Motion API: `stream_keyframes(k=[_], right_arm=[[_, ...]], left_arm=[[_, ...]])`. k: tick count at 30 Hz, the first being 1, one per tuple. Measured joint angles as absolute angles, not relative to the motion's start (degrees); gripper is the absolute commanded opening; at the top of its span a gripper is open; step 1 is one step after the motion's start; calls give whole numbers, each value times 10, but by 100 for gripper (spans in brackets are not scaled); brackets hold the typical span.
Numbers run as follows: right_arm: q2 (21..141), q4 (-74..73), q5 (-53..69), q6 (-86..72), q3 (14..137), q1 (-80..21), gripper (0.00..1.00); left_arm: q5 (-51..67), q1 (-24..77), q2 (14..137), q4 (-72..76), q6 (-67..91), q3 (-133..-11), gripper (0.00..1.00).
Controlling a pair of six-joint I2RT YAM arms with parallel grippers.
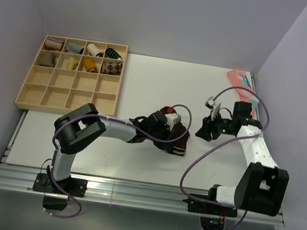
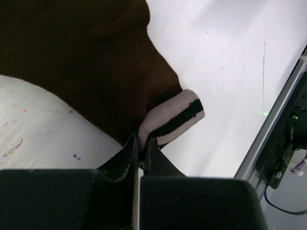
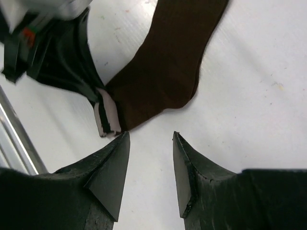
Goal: Roll the socks
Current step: Roll the sock at the center of the board.
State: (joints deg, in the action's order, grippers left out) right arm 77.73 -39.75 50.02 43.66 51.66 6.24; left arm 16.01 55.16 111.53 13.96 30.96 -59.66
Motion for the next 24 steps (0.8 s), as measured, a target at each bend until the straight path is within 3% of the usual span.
stream_keyframes(k=[7, 13, 24], right_arm=[[643, -376, 483, 541, 405, 35, 48], [502, -321, 417, 569, 291, -106, 51], [551, -256, 330, 589, 263, -233, 51]], left_arm=[[225, 520, 1129, 41, 313, -645, 0], [270, 503, 1158, -45, 312, -705, 0], [333, 480, 1192, -155, 312, -766, 1]])
